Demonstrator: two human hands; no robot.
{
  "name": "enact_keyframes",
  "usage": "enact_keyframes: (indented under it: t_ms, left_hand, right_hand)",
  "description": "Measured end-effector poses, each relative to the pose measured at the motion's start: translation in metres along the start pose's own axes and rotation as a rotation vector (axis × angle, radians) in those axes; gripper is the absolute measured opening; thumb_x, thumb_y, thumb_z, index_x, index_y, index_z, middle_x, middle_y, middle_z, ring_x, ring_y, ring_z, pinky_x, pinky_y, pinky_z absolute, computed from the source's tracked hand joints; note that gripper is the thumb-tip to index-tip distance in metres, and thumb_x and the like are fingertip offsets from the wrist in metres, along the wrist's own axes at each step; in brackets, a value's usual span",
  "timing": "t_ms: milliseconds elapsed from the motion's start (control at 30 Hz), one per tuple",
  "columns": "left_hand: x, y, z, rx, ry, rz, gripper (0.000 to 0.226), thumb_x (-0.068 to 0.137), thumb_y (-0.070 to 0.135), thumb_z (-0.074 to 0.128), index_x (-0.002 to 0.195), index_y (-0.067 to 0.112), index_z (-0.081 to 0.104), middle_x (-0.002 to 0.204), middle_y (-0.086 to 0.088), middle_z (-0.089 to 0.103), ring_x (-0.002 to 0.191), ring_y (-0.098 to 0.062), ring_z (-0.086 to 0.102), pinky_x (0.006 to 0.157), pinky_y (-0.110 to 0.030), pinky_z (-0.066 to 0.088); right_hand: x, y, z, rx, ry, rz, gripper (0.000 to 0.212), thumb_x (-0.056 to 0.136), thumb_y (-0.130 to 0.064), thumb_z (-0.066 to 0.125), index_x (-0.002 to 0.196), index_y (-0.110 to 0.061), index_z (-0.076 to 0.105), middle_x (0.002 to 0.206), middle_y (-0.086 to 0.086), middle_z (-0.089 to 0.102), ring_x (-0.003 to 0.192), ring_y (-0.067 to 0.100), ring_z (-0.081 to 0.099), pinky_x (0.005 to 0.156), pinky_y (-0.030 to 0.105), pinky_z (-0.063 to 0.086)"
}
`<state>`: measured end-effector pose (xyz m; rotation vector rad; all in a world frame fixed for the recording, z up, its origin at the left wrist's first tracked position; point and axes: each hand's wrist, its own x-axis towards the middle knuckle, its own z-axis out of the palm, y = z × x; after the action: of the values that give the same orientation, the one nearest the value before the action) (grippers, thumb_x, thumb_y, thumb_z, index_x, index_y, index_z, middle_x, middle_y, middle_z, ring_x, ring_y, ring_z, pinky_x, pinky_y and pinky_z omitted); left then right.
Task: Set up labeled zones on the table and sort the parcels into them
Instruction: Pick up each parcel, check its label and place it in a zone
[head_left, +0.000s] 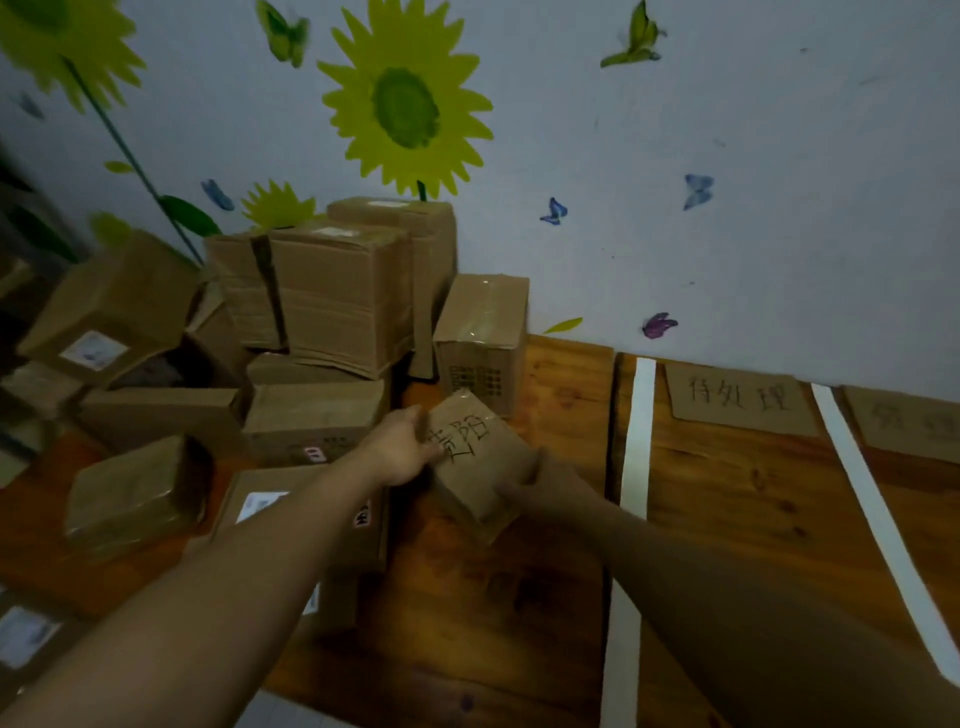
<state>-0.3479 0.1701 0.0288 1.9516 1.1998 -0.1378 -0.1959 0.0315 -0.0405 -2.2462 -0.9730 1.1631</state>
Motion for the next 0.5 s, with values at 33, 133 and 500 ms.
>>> enact_keyframes:
  t_ms: [33,133,500]
  left_hand:
    - [0.009,-0.002,0.003,0.017,-0.002,-0.022,0.073,0.090,0.026,0.060,0.150,0.016,0.019,0.151,-0.007,0.032,0.135,-0.024,0.037,0.110,-0.038,0.033]
    - [0.031,-0.005,0.014,0.040,-0.035,-0.075,0.080,0.092,0.027,0.058,0.152,0.015,0.006,0.154,-0.009,0.025,0.138,-0.028,0.031,0.113,-0.038,0.029]
    - [0.016,-0.010,0.034,-0.369,-0.108,-0.168,0.057,0.092,0.044,0.053,0.138,0.014,0.037,0.125,-0.010,0.057,0.113,-0.029,0.055,0.087,-0.038,0.048]
  right_hand:
    - [0.002,0.004,0.005,0.044,0.003,0.032,0.099,0.071,-0.070,0.061,0.148,-0.026,0.019,0.148,0.008,0.038,0.127,0.029,0.047,0.102,0.047,0.046]
    - [0.012,0.014,0.009,0.093,0.032,0.072,0.096,0.080,-0.060,0.063,0.151,-0.024,0.010,0.147,0.009,0.040,0.124,0.030,0.051,0.099,0.044,0.048]
    - [-0.020,0.009,-0.007,0.401,0.147,0.166,0.036,0.098,-0.023,0.051,0.133,-0.015,0.043,0.116,0.005,0.053,0.099,0.022,0.056,0.082,0.037,0.054]
